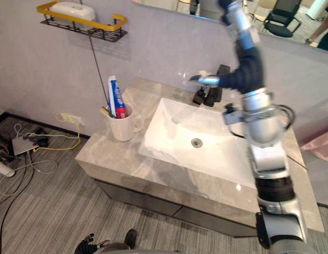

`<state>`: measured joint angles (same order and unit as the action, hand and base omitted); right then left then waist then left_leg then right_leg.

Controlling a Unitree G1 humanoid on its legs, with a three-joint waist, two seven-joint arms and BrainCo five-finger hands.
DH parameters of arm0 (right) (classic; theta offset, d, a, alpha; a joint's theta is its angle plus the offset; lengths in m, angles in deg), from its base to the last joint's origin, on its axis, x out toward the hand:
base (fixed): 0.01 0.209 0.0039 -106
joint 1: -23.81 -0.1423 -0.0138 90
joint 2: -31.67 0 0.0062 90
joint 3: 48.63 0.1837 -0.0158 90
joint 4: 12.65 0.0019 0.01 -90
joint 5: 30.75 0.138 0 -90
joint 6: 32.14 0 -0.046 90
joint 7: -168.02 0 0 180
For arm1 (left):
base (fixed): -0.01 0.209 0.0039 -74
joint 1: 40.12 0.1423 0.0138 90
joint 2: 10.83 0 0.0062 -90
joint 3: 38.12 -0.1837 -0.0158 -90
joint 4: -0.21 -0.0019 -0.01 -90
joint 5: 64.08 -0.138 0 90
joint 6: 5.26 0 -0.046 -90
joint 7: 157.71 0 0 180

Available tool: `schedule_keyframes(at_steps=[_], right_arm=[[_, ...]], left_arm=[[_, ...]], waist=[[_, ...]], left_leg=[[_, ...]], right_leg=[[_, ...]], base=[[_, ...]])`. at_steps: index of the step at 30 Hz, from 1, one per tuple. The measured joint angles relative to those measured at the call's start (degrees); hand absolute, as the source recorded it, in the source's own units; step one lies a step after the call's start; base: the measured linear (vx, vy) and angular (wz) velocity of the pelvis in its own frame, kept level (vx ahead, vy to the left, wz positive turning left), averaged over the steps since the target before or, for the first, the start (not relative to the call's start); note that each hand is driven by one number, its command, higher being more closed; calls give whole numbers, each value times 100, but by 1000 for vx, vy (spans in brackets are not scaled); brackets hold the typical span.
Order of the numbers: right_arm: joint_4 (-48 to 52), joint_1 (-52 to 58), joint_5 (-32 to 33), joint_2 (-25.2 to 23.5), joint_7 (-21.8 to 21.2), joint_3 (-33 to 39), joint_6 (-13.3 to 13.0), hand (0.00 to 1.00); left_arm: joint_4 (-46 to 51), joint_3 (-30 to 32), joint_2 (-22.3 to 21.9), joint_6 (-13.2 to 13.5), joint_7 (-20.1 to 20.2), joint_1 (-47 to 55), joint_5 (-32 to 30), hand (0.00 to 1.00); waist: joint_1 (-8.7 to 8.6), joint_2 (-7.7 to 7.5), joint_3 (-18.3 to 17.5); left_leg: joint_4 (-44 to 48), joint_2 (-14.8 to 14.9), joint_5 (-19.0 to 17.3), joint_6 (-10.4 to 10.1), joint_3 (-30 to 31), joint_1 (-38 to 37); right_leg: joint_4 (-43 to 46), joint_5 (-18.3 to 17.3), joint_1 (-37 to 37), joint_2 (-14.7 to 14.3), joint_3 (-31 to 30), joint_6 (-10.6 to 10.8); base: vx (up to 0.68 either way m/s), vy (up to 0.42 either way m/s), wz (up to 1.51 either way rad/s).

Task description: Organize washtable

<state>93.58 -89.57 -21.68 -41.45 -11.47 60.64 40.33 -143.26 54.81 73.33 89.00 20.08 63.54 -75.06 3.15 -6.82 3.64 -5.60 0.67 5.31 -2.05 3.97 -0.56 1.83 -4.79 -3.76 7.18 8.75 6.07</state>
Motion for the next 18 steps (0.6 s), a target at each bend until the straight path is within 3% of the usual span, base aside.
schedule_keyframes(at_steps=[4,6,11,18], right_arm=[[-20,837,168,-282,330,1124,-6,0],[-73,1551,211,-697,515,1720,10,0],[-720,2520,135,-1386,830,2298,201,0],[-1581,3574,61,-2671,1213,2557,578,0]], left_arm=[[-75,1,10,-5,82,4,-44,0],[-140,0,1,-10,101,2,-44,0],[-140,-1,-32,-31,122,1,-43,0],[-96,27,-105,-79,140,-128,-21,0]], waist=[[-222,41,-87],[-311,91,-144],[-557,169,-290],[-560,249,-381]], left_leg=[[-29,29,-9,-10,-108,2],[-31,37,-17,-12,-164,7],[-31,40,-52,-32,-271,55],[-30,59,-167,-22,-556,65]], right_leg=[[-12,20,66,-22,-110,-11],[-14,24,110,-28,-179,-17],[-54,44,208,-24,-286,-40],[-70,54,315,-15,-433,-69]], base=[[-29,-2,-19],[-19,-3,-18],[-11,7,-15],[15,8,-15]])
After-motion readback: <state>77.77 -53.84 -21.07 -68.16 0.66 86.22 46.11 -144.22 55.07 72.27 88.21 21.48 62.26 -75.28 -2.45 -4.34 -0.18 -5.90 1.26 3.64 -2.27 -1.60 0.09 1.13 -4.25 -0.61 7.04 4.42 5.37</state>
